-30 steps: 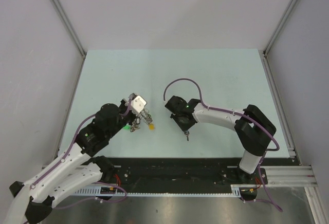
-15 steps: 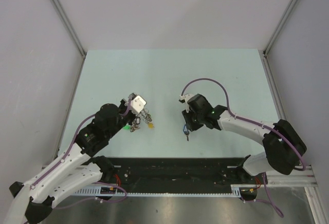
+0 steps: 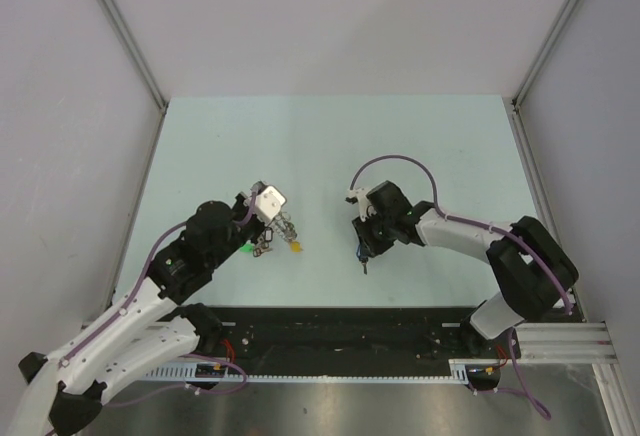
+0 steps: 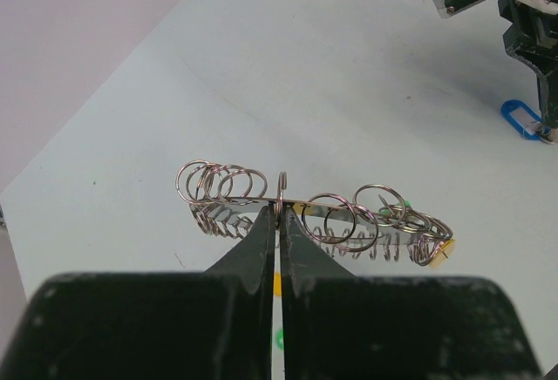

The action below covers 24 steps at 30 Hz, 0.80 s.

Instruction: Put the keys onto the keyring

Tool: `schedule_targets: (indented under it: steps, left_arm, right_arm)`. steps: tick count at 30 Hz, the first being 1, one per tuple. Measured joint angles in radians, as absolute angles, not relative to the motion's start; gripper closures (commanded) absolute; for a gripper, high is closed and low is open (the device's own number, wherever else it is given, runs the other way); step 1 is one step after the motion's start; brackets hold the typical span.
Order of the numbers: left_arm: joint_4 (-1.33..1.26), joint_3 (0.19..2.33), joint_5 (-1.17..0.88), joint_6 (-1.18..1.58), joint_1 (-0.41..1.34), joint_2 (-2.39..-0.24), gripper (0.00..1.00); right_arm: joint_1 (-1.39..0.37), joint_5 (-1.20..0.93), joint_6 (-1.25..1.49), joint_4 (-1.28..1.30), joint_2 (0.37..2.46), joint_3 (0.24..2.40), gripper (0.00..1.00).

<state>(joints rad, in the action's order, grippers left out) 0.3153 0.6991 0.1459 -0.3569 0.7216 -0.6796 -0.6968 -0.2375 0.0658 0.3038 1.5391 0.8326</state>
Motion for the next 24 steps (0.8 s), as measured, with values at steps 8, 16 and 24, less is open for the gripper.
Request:
schedule_targets:
  steps: [8,16,24]
  left_arm:
    - [0.315,0.699,0.142,-0.357,0.720,-0.687,1.00]
    - [0.315,0.699,0.127,-0.357,0.719,-0.689,1.00]
    - [0.316,0.699,0.126,-0.357,0.717,-0.693,1.00]
  right_arm:
    - [-0.690,-0.270,0.047,0.306,1.590,0.860,0.76]
    - [-0.690,-0.292,0.038,0.304,1.615,0.868,0.78]
    - [-0.690,-0.305,0.028,0.303,1.629,0.879,0.82]
